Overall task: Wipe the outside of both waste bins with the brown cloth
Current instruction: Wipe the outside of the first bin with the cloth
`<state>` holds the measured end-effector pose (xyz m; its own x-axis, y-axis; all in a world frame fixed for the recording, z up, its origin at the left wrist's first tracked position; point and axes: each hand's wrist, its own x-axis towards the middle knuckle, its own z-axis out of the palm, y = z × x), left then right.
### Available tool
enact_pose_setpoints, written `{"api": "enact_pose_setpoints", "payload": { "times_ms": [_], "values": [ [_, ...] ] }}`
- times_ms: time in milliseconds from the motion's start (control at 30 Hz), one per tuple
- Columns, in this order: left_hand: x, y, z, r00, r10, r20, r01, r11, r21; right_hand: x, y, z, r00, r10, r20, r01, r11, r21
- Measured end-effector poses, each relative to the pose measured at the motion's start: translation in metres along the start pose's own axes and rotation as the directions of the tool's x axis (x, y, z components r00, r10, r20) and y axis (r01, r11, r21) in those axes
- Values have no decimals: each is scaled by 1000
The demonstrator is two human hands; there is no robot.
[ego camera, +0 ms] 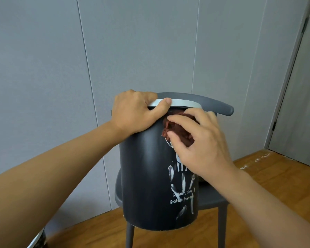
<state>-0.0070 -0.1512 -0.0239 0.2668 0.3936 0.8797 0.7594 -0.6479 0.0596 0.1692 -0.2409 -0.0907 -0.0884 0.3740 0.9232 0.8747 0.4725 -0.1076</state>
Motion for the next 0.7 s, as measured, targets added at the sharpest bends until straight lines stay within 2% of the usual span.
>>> {"api": "enact_pose_setpoints", "payload": {
  "times_ms": [67, 167, 233, 300, 400, 500, 600, 700],
  "values": [
    [0, -1, 0, 1000, -13, 4, 13, 1000, -1, -11, 0, -2, 995, -78, 54, 78, 997, 13],
    [2, -3, 1, 999, -50, 13, 50, 999, 16, -46, -4, -9, 947, -225, 228, 217, 974, 58],
    [3, -2, 2, 998, -53, 20, 52, 998, 30, -56, -4, -13, 925, -257, 281, 246, 966, 75],
    [4, -1, 3, 999, -45, 18, 44, 998, 37, -44, -1, -13, 942, -227, 248, 219, 974, 59],
    [6, -1, 4, 999, -26, 22, 26, 999, 27, -12, 5, -5, 997, -43, 69, 39, 997, 63],
    [7, 0, 6, 1000, -11, 27, 11, 1000, 11, 6, 10, 3, 996, 88, -1, -88, 992, 92],
    [9, -4, 8, 999, -27, 35, 27, 1000, -3, -16, 6, 3, 1000, 12, 18, -14, 995, 95],
    [12, -9, 9, 997, -61, 50, 61, 998, -2, -55, 3, -4, 979, -126, 158, 103, 983, 149]
  ]
}}
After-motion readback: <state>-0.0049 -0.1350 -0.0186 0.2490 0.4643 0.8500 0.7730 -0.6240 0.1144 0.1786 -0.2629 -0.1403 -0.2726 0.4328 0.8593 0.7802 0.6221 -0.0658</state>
